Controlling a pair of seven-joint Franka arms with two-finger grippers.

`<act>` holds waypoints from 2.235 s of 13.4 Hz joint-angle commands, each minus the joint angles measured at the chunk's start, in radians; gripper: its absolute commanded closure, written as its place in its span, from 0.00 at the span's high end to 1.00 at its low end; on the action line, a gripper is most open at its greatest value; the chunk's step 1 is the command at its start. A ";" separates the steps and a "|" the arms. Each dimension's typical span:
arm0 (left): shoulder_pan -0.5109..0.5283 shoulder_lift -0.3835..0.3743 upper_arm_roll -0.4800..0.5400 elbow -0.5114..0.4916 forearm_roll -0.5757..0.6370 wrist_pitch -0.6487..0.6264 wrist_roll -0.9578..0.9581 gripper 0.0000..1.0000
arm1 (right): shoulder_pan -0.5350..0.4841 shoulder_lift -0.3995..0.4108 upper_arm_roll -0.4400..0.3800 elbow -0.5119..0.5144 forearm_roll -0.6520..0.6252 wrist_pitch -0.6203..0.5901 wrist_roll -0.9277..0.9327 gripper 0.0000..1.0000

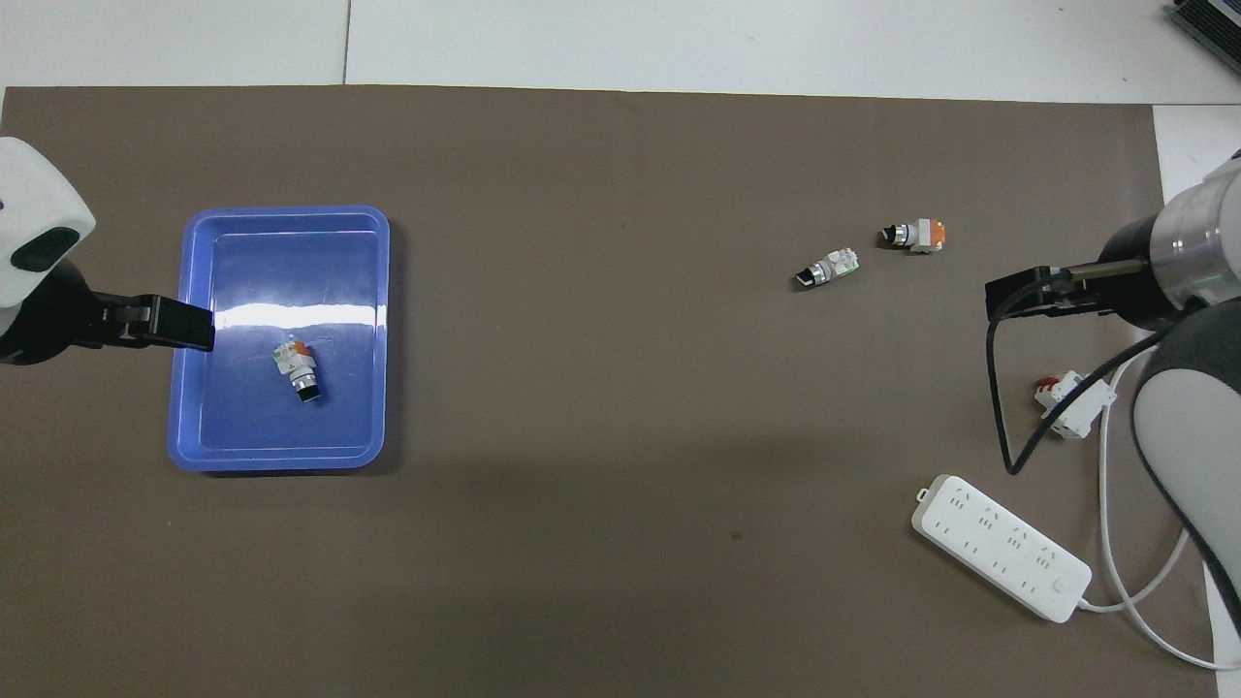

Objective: Turn and place switch with both arms
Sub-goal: 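Raise the right gripper and move it toward the orange-ended connector, then lower the open right gripper over the orange-ended connector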

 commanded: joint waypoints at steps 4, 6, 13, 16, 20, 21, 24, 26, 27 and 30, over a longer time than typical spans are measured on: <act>0.004 -0.042 0.004 -0.052 -0.012 0.026 0.010 1.00 | -0.038 0.074 0.008 0.011 0.015 0.076 -0.327 1.00; 0.004 -0.044 0.004 -0.056 -0.012 0.027 0.010 1.00 | -0.041 0.134 0.008 0.066 0.012 0.104 -0.467 1.00; 0.004 -0.050 0.004 -0.069 -0.012 0.035 0.012 1.00 | -0.052 0.352 0.012 0.172 0.010 0.208 -1.046 1.00; 0.004 -0.050 0.004 -0.069 -0.012 0.035 0.010 1.00 | -0.078 0.439 0.017 0.216 0.010 0.245 -1.247 1.00; 0.004 -0.059 0.004 -0.093 -0.012 0.049 0.013 1.00 | -0.188 0.583 0.121 0.316 0.009 0.243 -1.404 1.00; 0.004 -0.070 0.004 -0.111 -0.012 0.073 0.010 1.00 | -0.242 0.640 0.188 0.358 0.007 0.243 -1.454 1.00; -0.004 -0.078 0.002 -0.125 -0.012 0.082 0.007 1.00 | -0.311 0.766 0.288 0.448 -0.010 0.245 -1.545 1.00; 0.000 -0.078 0.004 -0.125 -0.012 0.082 0.010 1.00 | -0.331 0.808 0.308 0.460 -0.006 0.252 -1.621 1.00; 0.000 -0.078 0.004 -0.130 -0.012 0.082 0.010 1.00 | -0.342 0.808 0.310 0.455 0.000 0.266 -1.643 1.00; 0.004 -0.078 0.002 -0.133 -0.012 0.089 0.010 1.00 | -0.376 0.820 0.316 0.426 0.032 0.314 -1.709 1.00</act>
